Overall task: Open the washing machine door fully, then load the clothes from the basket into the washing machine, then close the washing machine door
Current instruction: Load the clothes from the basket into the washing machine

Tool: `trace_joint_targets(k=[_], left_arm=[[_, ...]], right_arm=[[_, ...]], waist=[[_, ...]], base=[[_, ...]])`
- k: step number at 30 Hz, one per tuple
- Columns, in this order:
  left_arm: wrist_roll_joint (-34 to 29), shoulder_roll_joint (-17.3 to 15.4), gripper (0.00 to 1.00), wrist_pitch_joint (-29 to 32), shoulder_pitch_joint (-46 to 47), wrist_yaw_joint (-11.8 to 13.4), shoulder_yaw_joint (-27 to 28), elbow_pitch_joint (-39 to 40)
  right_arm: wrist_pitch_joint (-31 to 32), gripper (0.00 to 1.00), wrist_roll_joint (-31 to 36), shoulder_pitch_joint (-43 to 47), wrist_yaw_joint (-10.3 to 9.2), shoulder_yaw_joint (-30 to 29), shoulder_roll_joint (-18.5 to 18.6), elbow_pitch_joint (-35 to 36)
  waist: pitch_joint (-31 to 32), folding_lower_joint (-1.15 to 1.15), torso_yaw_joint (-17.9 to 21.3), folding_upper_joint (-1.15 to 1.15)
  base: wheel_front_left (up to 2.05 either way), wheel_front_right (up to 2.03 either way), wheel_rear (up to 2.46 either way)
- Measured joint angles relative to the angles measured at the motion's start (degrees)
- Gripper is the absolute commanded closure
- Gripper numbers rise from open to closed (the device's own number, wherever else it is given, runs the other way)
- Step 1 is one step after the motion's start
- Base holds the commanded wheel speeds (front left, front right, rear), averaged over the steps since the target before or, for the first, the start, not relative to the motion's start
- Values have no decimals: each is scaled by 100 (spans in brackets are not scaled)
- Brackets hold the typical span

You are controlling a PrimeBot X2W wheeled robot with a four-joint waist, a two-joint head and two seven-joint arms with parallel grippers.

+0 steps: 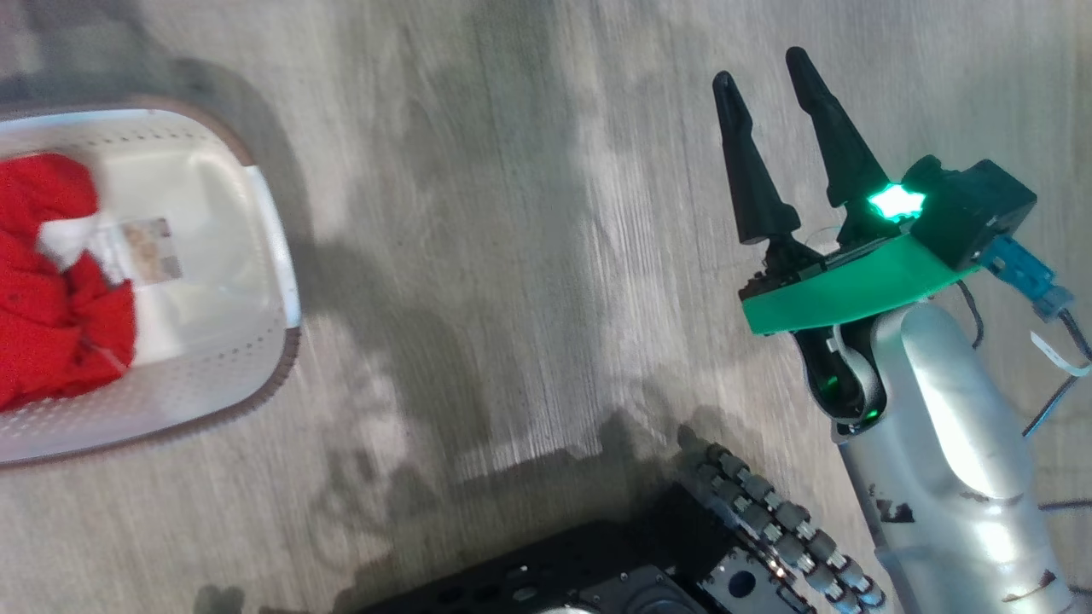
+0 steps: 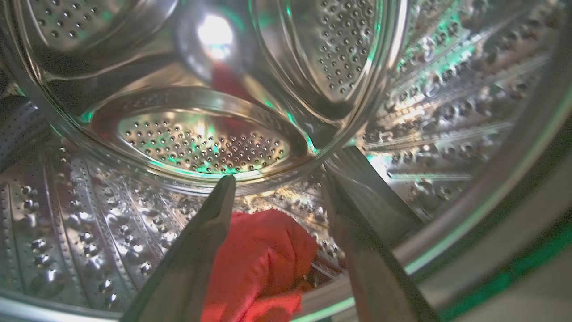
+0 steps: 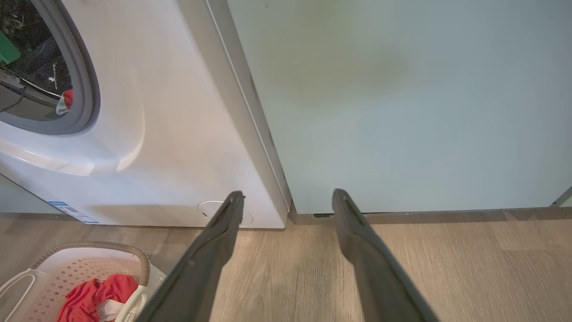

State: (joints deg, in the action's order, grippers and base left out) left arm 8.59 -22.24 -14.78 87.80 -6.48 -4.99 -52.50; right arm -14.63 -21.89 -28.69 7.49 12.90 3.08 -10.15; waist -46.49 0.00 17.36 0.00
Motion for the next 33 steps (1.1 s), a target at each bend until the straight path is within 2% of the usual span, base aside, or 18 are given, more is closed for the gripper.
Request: trace_joint_targets(k=[9,14,16,20,24,25,29,33], left_arm=[[249,270,0,1,-1466,-66,-148,401],[471,357,0,1,-2337,-93,40,1504],[521,515,0,1,-2855,-89,149,2040],[543,939,0,2,-4181,121,487,3073],[308,1244,0,1,-5182,218,680,3929],[222,1429,0,1,-5527,279,764,4227],[199,1814,0,1,-6101,319,1048,4715],[112,1904,0,1,-6520,257,1066,4802]], right_arm=[[0,0,326,233,0,-265,2,-96],[0,0,436,476,0,-412,1,-116],[0,0,489,530,0,-482,1,-114],[0,0,537,678,0,-535,1,-114],[0,0,565,820,0,-613,2,-97],[0,0,578,854,0,-623,1,-101],[0,0,580,879,0,-654,1,-98],[0,0,631,1039,0,-702,2,-113]], waist=[[569,0,-393,0],[817,0,-606,0],[900,0,-689,0],[1070,0,-809,0],[1209,0,-900,0],[1266,0,-924,0],[1357,0,-940,0],[1432,0,-1007,0]], base=[[0,0,0],[0,0,0],[0,0,0],[0,0,0],[0,0,0],[0,0,0],[0,0,0],[0,0,0]])
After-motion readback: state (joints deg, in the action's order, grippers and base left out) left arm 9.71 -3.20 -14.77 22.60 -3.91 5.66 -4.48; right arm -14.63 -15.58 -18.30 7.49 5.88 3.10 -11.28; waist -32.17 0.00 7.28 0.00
